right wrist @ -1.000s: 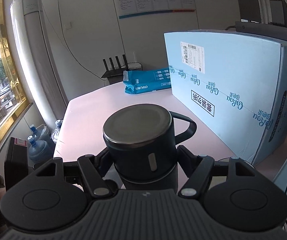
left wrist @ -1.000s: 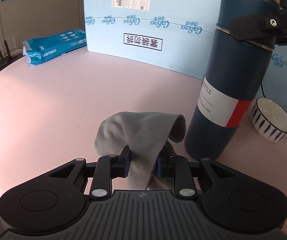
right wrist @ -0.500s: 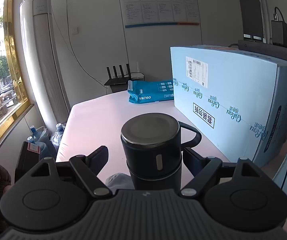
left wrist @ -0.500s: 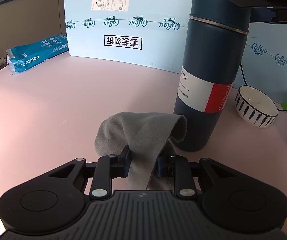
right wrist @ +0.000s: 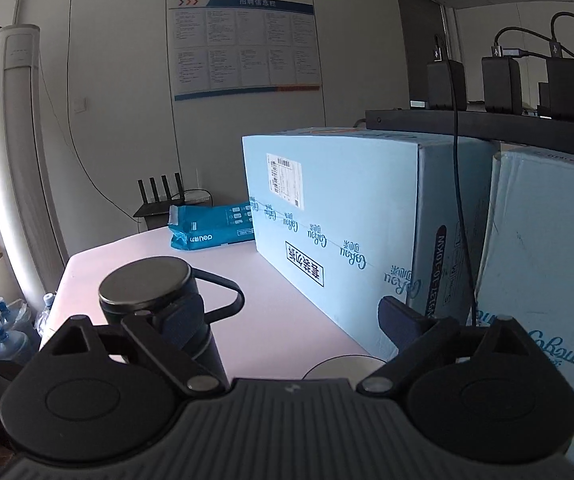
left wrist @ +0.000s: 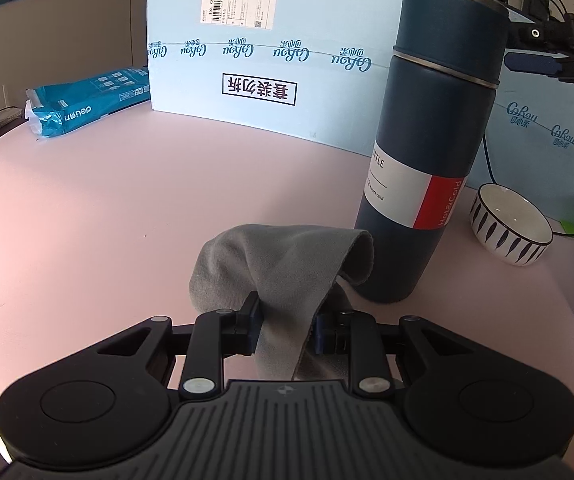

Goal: Clean container
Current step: 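Lower the dark blue bottle beside the grey cloth held by the left gripper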

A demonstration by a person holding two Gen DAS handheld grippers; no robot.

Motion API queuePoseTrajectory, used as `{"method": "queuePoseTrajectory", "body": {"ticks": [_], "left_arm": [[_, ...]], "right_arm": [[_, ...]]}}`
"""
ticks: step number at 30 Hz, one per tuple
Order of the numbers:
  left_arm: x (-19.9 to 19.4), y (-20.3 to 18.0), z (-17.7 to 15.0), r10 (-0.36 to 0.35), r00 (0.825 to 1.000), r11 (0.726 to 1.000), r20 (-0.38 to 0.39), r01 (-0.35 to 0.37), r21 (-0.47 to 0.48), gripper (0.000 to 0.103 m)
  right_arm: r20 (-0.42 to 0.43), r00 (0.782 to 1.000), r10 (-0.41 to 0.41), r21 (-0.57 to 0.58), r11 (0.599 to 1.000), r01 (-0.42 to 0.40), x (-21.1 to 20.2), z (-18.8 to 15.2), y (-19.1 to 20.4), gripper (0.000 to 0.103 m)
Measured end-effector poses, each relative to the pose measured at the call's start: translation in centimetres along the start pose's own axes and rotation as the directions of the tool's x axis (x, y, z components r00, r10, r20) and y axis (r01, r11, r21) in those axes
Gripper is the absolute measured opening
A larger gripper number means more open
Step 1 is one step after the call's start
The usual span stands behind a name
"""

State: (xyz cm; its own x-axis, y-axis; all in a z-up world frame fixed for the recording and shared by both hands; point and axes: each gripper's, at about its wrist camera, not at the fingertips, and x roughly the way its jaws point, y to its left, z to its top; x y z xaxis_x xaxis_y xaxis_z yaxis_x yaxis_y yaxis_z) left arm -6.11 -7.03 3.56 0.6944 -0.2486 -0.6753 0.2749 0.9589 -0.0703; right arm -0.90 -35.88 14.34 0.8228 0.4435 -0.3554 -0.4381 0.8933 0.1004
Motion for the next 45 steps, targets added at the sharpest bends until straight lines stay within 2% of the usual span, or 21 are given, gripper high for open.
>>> {"method": "queuePoseTrajectory", "body": {"ticks": [3,8,10,14,18,19,20,22,23,26,28,31,33,35,37,38,39,40,41,42,45], "left_arm": [[-0.2,-0.1,0.1,0.002,1.000,1.000,0.003,-0.002,-0.005,0.021],[-0.5,-0.3,0.4,-0.014,1.000,1.000,0.025,0.015,-0.015,0.021],[-0.5,-0.5,0.5,-0.012,1.000,1.000,0.029,0.013,-0.015,0.028],[-0.6,-0.9,0.9,-0.012,0.999,1.000,0.038,0.013,-0.013,0.028],[-0.7,-1.0,1.1,-0.014,0.999,1.000,0.050,0.014,-0.014,0.028],[-0.6,-0.9,1.2,-0.011,0.999,1.000,0.051,0.012,-0.014,0.028],[-0.6,-0.9,1.2,-0.008,0.999,1.000,0.048,0.009,-0.012,0.028],[-0.5,-0.9,1.2,-0.004,0.999,1.000,0.043,0.004,-0.003,0.028],[-0.5,-0.9,1.1,0.003,0.999,1.000,0.042,-0.004,0.005,0.028],[0.0,-1.2,1.0,0.031,0.999,0.998,0.035,-0.033,0.049,0.031],[0.3,-1.5,0.8,0.049,0.997,0.994,0.060,-0.055,0.091,0.045],[0.8,-1.9,0.4,0.072,0.991,0.985,0.113,-0.088,0.145,0.060],[1.7,-2.0,0.5,0.079,0.990,0.980,0.114,-0.098,0.171,0.067],[3.1,-2.4,0.8,0.086,0.992,0.975,0.096,-0.104,0.199,0.068],[4.4,-2.8,0.9,0.075,0.995,0.971,0.058,-0.086,0.222,0.079],[5.2,-3.1,0.8,0.081,0.997,0.966,0.022,-0.083,0.246,0.079],[5.8,-3.3,0.7,0.080,0.997,0.962,-0.002,-0.077,0.263,0.078],[5.8,-3.3,0.4,0.064,0.998,0.962,0.006,-0.063,0.264,0.067],[5.8,-3.1,0.2,0.035,0.999,0.966,0.009,-0.036,0.255,0.055],[5.5,-2.7,0.2,-0.013,1.000,0.976,0.004,0.012,0.220,0.033],[4.1,-1.7,0.5,-0.076,0.996,0.991,0.042,0.071,0.109,0.022]], "right_arm": [[-0.002,1.000,0.004,-0.006,1.000,-0.004,1.3,-0.3,-0.5,0.096],[0.017,0.995,0.099,-0.013,0.995,-0.098,2.1,-1.2,-1.1,0.096],[0.024,0.992,0.123,-0.002,0.992,-0.123,2.5,-1.2,-1.2,0.096],[0.049,0.983,0.179,0.010,0.984,-0.179,2.9,-1.0,-1.0,0.093],[0.026,0.971,0.238,0.036,0.970,-0.239,3.5,-0.5,-0.6,0.067],[0.020,0.967,0.253,0.047,0.966,-0.254,3.6,-0.4,-0.5,0.054],[0.015,0.966,0.260,0.059,0.964,-0.260,3.7,-0.2,-0.3,0.046],[0.007,0.971,0.239,0.066,0.969,-0.239,3.7,0.1,0.2,0.016],[0.000,0.974,0.225,0.072,0.972,-0.225,3.6,0.3,0.4,0.013],[-0.010,0.974,0.226,0.138,0.965,-0.222,3.5,0.4,0.3,0.014],[-0.009,0.975,0.222,0.180,0.959,-0.217,3.3,0.3,0.6,0.015],[-0.003,0.978,0.207,0.245,0.949,-0.200,2.7,0.0,1.3,0.015],[0.008,0.981,0.193,0.304,0.934,-0.186,2.2,-0.3,1.5,0.015],[0.020,0.984,0.177,0.350,0.921,-0.173,1.8,-0.6,1.7,0.015],[0.030,0.986,0.165,0.375,0.912,-0.164,1.6,-0.7,1.9,0.015],[0.032,0.987,0.160,0.377,0.912,-0.160,1.5,-0.7,2.1,0.015],[0.032,0.987,0.157,0.379,0.912,-0.157,1.4,-0.7,2.2,0.015],[0.031,0.988,0.152,0.380,0.912,-0.153,1.4,-0.6,2.3,0.015],[0.030,0.989,0.148,0.379,0.914,-0.148,1.4,-0.6,2.4,0.015],[0.029,0.989,0.144,0.378,0.914,-0.144,1.4,-0.5,2.4,0.015],[0.029,0.990,0.138,0.383,0.913,-0.138,1.5,-0.5,2.4,0.015]]}}
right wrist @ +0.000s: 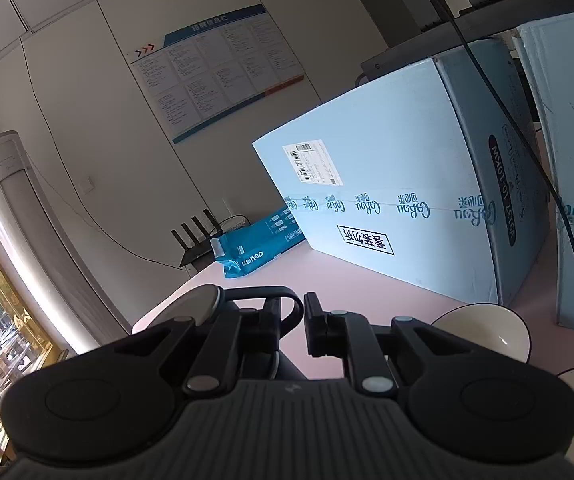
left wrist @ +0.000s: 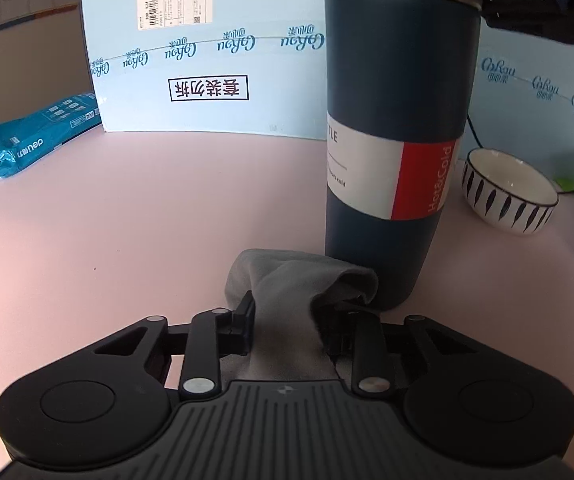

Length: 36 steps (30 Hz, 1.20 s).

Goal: Clean container
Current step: 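Lower the dark blue bottle beside the grey cloth held by the left gripper, then press the bottle body against the cloth while the left gripper holds the cloth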

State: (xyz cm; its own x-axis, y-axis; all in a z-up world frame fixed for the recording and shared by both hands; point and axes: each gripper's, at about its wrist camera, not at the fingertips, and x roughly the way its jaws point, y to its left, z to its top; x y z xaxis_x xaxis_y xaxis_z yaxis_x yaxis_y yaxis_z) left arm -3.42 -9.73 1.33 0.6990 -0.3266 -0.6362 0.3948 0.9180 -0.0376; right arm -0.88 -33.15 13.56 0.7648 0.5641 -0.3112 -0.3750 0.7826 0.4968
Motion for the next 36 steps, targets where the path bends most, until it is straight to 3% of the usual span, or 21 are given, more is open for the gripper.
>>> {"method": "queuePoseTrajectory", "body": {"ticks": [4,10,13,18,19,22,28,32,36], "left_arm": [[-3.0,1.5,0.9,-0.088,0.989,0.980,0.120,0.107,-0.167,0.022],[-6.6,1.0,3.1,-0.117,0.960,0.965,0.253,0.170,-0.198,0.022],[-8.3,0.7,4.0,-0.128,0.936,0.958,0.329,0.203,-0.203,0.022],[-10.4,0.5,4.8,-0.154,0.878,0.941,0.453,0.269,-0.203,0.022],[-10.3,0.4,4.7,-0.157,0.880,0.943,0.448,0.269,-0.198,0.022],[-9.0,0.1,4.1,-0.149,0.908,0.947,0.391,0.245,-0.209,0.022],[-4.8,-0.2,2.1,-0.131,0.971,0.959,0.199,0.176,-0.224,0.022],[-2.4,-0.8,0.7,-0.124,0.989,0.967,0.085,0.140,-0.214,0.022],[-1.6,-1.2,0.3,-0.109,0.993,0.973,0.036,0.115,-0.202,0.022]], "right_arm": [[0.007,1.000,-0.015,0.007,1.000,0.014,0.3,0.1,-0.2,0.015],[0.013,0.999,-0.042,0.026,0.999,0.042,0.6,0.0,-0.3,0.015],[0.012,0.999,-0.051,0.027,0.998,0.051,0.7,0.1,-0.4,0.015],[0.008,0.999,-0.053,0.018,0.998,0.053,0.5,0.1,-0.4,0.016],[0.009,0.999,-0.053,0.019,0.998,0.053,0.4,0.0,-0.5,0.016],[0.011,0.998,-0.055,0.025,0.998,0.055,0.4,0.0,-0.6,0.016],[0.011,0.998,-0.054,0.030,0.998,0.054,0.4,-0.1,-0.6,0.016],[0.009,0.999,-0.049,0.057,0.997,0.049,0.3,-0.2,-0.7,0.016],[0.002,0.999,-0.046,0.109,0.993,0.045,0.4,-0.1,-0.7,0.016]]}}
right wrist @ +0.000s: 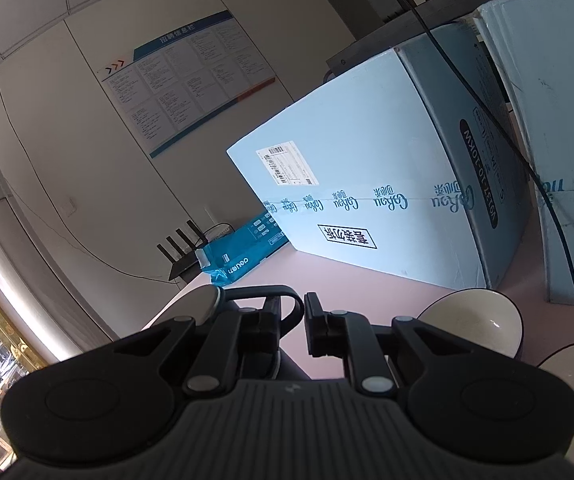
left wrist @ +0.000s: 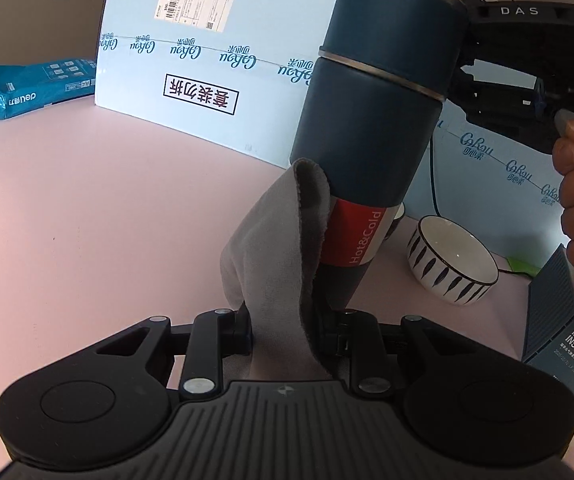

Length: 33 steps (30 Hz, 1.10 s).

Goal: Clean container
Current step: 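Press the bottle body against the cloth while the left gripper holds the cloth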

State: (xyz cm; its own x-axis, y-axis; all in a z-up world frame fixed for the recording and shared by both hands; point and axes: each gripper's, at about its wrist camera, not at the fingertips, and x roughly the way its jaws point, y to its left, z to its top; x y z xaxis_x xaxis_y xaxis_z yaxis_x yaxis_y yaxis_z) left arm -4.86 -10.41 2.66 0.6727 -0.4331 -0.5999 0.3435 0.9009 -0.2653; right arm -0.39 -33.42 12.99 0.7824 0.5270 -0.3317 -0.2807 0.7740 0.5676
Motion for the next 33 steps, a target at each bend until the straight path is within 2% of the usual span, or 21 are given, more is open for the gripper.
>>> {"method": "queuePoseTrajectory", "body": {"ticks": [7,15,23,27,30,33], "left_arm": [[-1.8,-0.4,1.0,-0.021,0.998,1.000,0.057,0.022,-0.011,0.023],[-2.7,-0.7,2.2,-0.021,0.995,0.999,0.098,0.024,-0.028,0.024],[-3.1,-1.9,1.6,-0.041,0.994,0.998,0.102,0.036,0.053,0.025],[-4.9,-2.6,1.9,-0.095,0.980,0.993,0.175,0.083,0.079,0.024],[-6.6,-3.4,2.1,-0.150,0.957,0.985,0.249,0.124,0.119,0.025],[-7.3,-3.8,2.2,-0.186,0.939,0.978,0.290,0.149,0.144,0.024]], "right_arm": [[0.017,0.997,-0.070,0.113,0.991,0.068,-0.3,-0.1,0.2,0.016],[0.036,0.991,-0.131,0.284,0.952,0.115,-1.0,-0.7,0.3,0.016],[0.019,0.995,-0.102,0.260,0.961,0.093,-0.8,-0.3,0.1,0.016],[0.016,0.995,-0.098,0.246,0.965,0.092,-0.8,-0.1,-0.1,0.017],[0.010,0.996,-0.094,0.232,0.969,0.089,-0.7,-0.1,-0.1,0.017],[0.004,0.996,-0.092,0.220,0.971,0.089,-0.6,0.0,-0.1,0.019]]}}
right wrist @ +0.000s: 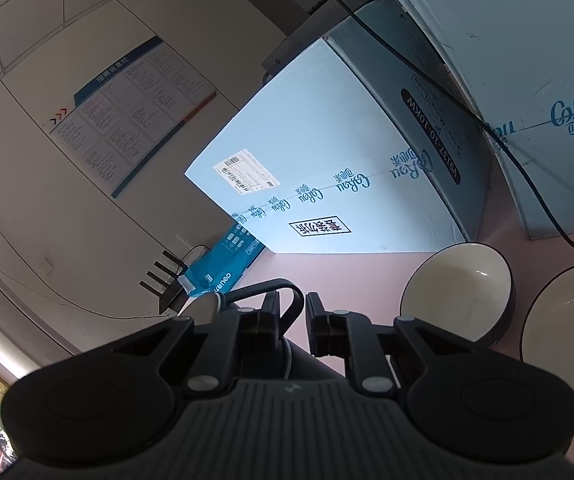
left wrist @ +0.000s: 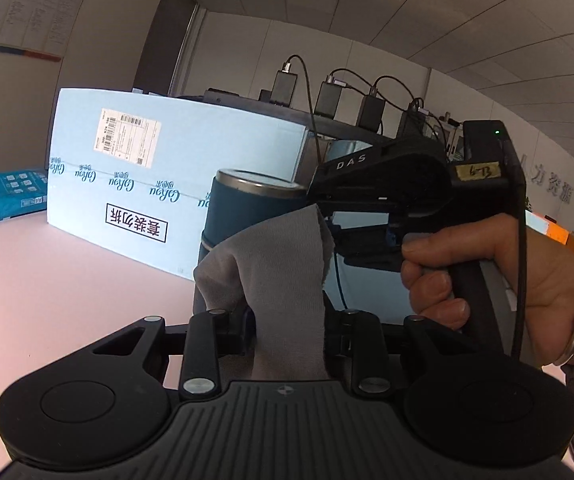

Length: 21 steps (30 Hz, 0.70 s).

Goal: Clean container
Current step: 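Press the bottle body against the cloth while the left gripper holds the cloth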

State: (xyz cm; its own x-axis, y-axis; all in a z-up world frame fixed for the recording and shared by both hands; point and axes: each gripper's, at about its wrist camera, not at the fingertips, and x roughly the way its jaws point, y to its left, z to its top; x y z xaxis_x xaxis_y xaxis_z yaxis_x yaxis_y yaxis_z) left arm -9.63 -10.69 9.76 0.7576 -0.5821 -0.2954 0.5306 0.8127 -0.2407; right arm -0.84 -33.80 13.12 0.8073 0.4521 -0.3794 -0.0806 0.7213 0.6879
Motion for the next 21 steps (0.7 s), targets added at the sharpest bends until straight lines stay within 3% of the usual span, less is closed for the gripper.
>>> {"method": "queuePoseTrajectory", "body": {"ticks": [10,21], "left_arm": [[-1.3,-1.2,2.3,-0.051,0.994,0.998,0.099,0.049,0.025,0.024],[1.7,-0.8,-0.1,-0.086,0.995,0.995,-0.059,0.089,0.049,0.024]], "right_arm": [[-0.010,1.000,0.003,-0.018,1.000,-0.003,0.0,0.1,-0.2,0.024],[-0.011,1.000,0.006,-0.022,1.000,-0.006,0.2,0.1,-0.2,0.024]]}}
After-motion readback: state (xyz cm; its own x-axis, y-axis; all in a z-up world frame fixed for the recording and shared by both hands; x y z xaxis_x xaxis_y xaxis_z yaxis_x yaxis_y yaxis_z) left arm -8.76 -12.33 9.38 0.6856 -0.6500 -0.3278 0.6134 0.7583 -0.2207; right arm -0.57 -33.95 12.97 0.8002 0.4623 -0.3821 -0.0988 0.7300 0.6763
